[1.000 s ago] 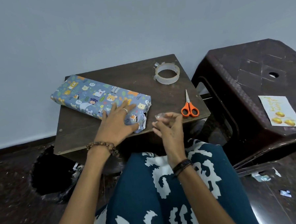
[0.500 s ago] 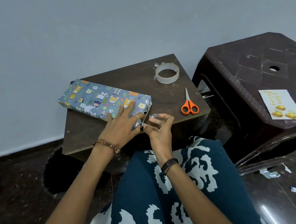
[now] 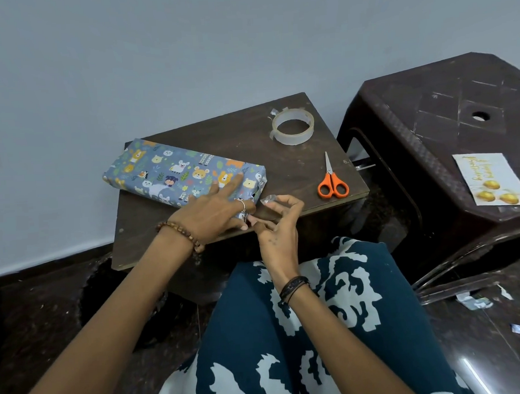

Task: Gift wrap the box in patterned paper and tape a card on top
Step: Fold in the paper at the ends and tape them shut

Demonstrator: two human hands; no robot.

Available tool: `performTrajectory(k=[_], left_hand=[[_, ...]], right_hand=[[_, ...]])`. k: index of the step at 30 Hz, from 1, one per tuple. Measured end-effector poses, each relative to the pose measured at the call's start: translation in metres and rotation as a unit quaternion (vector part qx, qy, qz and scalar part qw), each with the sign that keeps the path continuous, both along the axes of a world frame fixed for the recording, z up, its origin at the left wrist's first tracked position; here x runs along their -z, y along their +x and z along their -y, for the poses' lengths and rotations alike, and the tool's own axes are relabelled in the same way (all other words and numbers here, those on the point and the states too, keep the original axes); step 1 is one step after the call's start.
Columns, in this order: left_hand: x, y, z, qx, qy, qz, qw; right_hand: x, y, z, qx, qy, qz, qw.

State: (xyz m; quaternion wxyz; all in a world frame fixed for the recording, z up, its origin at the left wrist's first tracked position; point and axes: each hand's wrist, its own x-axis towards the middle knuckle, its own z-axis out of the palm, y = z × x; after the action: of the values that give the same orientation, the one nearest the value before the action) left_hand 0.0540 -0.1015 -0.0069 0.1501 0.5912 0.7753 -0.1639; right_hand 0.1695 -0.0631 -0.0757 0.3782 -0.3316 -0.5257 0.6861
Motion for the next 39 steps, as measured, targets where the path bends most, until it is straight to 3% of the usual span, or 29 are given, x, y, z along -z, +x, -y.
performTrajectory(k=[6, 10, 22, 39], left_hand=[[-0.015, -0.017, -0.013, 0.077, -0.058, -0.012, 0.995], [-0.02, -0.012, -0.02, 0.11, -0.081, -0.062, 0.989], [-0.021, -0.008, -0.022, 0.103, -0.08, -0.053, 0.99], [-0.017, -0.014, -0.019, 0.137, -0.061, -0.062, 0.987]], right_hand=[[0.0, 0.001, -0.002, -0.002, -0.032, -0.007, 0.999], [0.0, 0.002, -0.005, -0.014, -0.148, -0.039, 0.988], [-0.009, 0.01, -0.009, -0.095, -0.337, -0.065, 0.934], [-0.005, -0.003, 0.005, -0.062, -0.313, -0.054, 0.946]])
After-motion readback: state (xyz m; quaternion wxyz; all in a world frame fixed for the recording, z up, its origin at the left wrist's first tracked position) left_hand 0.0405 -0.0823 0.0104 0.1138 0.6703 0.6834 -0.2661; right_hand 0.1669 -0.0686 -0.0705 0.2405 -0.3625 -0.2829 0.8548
